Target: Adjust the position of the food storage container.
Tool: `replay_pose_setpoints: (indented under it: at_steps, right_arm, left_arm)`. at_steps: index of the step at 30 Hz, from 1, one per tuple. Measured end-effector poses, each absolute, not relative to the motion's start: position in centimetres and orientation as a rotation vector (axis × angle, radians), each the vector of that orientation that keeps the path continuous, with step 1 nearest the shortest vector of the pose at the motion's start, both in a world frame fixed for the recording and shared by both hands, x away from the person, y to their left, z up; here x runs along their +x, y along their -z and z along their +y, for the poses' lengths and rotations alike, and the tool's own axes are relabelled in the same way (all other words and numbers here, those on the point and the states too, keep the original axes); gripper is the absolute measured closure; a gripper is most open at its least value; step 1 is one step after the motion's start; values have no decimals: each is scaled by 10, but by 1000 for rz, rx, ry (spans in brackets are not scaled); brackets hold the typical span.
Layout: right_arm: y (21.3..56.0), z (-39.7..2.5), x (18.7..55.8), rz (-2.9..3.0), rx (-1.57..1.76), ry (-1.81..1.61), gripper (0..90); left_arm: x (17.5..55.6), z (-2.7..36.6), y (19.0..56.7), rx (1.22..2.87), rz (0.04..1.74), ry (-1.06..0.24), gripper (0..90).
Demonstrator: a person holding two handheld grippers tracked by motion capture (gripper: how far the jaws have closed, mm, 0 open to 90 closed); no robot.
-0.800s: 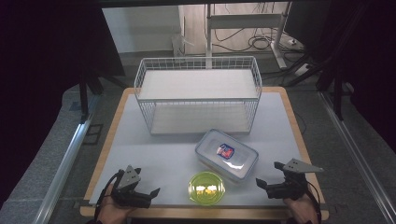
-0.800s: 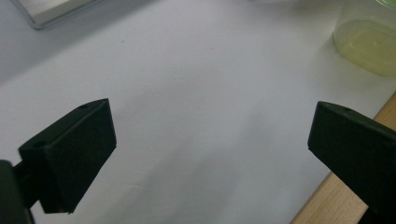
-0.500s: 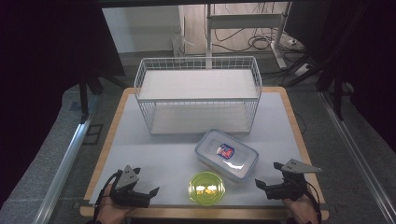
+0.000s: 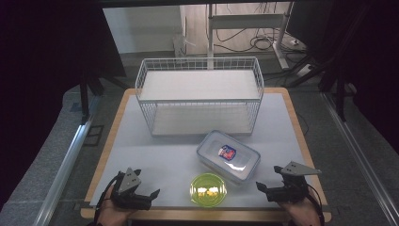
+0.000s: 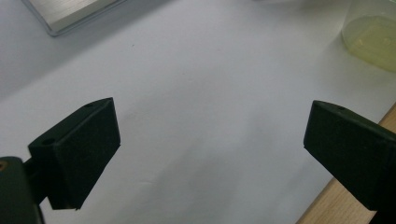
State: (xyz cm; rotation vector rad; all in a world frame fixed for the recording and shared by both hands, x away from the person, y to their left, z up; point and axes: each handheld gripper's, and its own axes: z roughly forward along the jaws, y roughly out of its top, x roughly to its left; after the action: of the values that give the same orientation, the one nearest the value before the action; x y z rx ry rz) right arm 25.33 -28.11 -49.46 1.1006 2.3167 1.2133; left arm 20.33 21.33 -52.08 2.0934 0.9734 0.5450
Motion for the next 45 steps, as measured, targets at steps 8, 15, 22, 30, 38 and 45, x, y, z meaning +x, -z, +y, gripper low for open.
replay_pose_setpoints:
  at_steps: [8, 15, 22, 30, 38, 45]
  right_arm:
    - [485, -276, 238, 2351, 1064, -1200, 440]
    - [484, -263, 227, 2443, 1056, -1213, 714]
    - [488, -237, 219, 2542, 979, -1224, 872]
    - [505, -207, 217, 2638, 942, -1199, 899]
    - [519, -169, 216, 2708, 890, -1156, 898]
    - [526, -153, 229, 2720, 917, -1151, 899]
  left_arm:
    - [202, 212, 519, 2082, 996, -548, 64]
    - [201, 215, 517, 2049, 1005, -542, 65]
    - [201, 216, 516, 2039, 1004, -530, 100]
    - [201, 215, 517, 2043, 1000, -528, 130]
    - [200, 217, 515, 2060, 991, -553, 127]
    - [200, 222, 514, 2064, 1002, -571, 124]
